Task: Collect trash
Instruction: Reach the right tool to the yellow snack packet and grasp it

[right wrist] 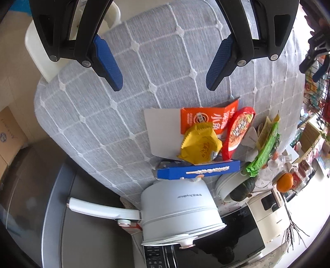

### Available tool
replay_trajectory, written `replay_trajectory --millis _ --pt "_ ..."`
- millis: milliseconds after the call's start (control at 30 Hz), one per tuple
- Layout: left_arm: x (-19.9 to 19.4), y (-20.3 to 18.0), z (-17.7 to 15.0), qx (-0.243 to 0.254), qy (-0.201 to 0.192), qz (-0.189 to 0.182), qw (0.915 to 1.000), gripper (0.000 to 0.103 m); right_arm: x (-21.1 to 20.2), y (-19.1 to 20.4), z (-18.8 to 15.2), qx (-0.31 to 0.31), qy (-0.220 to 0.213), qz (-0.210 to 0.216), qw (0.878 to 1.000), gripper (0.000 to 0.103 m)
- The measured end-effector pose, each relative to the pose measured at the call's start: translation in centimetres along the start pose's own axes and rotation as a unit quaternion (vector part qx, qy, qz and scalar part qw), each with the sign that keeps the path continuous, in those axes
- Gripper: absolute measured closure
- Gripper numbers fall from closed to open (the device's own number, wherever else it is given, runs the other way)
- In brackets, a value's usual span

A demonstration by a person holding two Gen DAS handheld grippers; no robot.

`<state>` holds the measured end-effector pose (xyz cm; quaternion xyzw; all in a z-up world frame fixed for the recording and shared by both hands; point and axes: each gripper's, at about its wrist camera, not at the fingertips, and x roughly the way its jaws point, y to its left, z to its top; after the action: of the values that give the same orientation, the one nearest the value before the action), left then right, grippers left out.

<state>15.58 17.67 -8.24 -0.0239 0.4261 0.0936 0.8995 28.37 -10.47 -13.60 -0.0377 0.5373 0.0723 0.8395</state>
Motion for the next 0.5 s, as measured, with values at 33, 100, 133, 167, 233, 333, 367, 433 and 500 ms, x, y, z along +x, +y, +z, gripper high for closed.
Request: replay_trajectory --millis 33,100,133,167,233,333,367,433,500 --pt "0.3 0.3 0.1 -0.005 -0.001 -0.001 1.0 0.001 0.5 0.4 0.6 -0.001 -0.003 0.009 1.0 0.019" --pt "0.7 0.8 0.2 -0.015 -0.003 -0.004 0.9999 0.001 1.6 1.0 1.7 0.0 -0.01 0.03 0.999 0.019" --pt "0.9 0.8 0.3 -0.016 -0.004 -0.006 0.9998 0.001 2.1 1.3 2.2 0.002 -0.013 0.04 0.999 0.019" --pt "1.0 0.7 0.4 -0.014 -0.007 -0.006 0.9999 0.001 2.7 1.6 2.7 0.005 -0.015 0.048 0.999 0.019" --pt "0.9 0.3 0.3 -0.004 -0.013 -0.005 0.9999 0.001 3.9 2.2 3.7 0.004 -0.019 0.055 0.998 0.019" --pt "0.8 -0.4 0.2 0.014 -0.018 -0.003 0.9997 0.001 5.5 2.8 4.6 0.002 -0.022 0.054 0.998 0.02" --pt "0.7 -0.6 0.2 0.017 -0.02 -0.004 0.9997 0.001 5.9 2.8 4.8 0.002 -0.021 0.057 0.998 0.024" --pt "0.7 -0.8 0.1 0.019 -0.019 -0.008 0.9996 0.001 6.7 2.9 5.0 0.001 -0.016 0.068 0.998 0.045" --pt "0.6 -0.9 0.1 0.018 -0.017 -0.01 0.9996 0.001 7.4 2.9 5.0 -0.002 -0.001 0.074 0.997 0.069"
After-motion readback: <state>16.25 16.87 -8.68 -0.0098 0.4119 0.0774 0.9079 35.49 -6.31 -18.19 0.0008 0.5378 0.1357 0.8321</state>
